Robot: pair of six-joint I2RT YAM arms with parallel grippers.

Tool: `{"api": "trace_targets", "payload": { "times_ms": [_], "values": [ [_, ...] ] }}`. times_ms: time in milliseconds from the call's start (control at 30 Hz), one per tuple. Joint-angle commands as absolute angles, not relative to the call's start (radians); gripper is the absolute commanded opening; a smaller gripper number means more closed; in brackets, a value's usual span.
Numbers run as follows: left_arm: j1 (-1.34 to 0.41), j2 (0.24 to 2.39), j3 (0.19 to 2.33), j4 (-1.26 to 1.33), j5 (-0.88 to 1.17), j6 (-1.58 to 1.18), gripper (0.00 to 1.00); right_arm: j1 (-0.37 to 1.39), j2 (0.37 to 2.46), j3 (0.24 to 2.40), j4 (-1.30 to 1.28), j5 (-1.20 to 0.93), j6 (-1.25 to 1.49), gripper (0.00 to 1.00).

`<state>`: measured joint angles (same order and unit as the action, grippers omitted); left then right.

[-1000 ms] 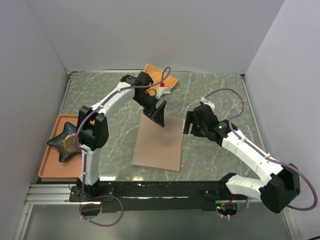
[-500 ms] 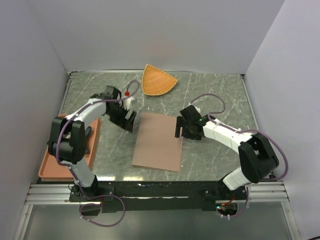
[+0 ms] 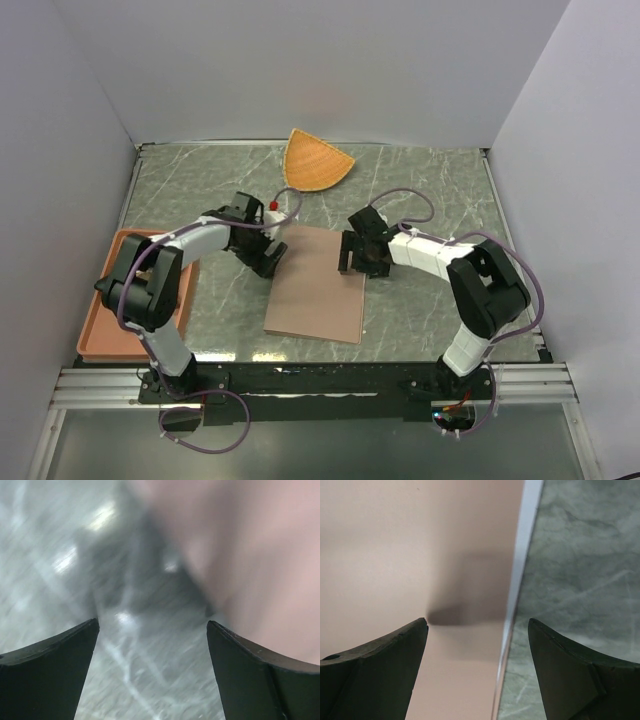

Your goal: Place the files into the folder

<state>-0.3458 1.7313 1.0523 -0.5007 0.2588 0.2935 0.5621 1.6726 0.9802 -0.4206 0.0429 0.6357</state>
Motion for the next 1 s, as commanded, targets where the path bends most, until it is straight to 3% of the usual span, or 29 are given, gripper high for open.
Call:
{"api": "trace_targets", "payload": {
  "times_ms": [0,500,567,767,967],
  "values": [
    [-0.466,1.736,1.025,-0.460,0.288,0.270,0.96,0.557,1.704,1.022,-0.379,0.018,0.657,0.88],
    [-0.479,1.683,1.038,-0.521,0.296,0.245,0.96,0.557,1.640,1.009,-0.425,0.038,0.617,0.91],
    [-0.473,1.652,1.089,-0.560,0.250,0.230,0.96,0.560,1.609,1.028,-0.446,0.061,0.577,0.99],
    [-0.324,1.482,1.189,-0.678,0.302,0.250,0.96,0.577,1.450,1.086,-0.572,0.126,0.453,0.99],
    [-0.266,1.332,1.201,-0.693,0.282,0.235,0.96,0.638,1.302,1.111,-0.607,0.043,0.416,1.00]
  ]
}}
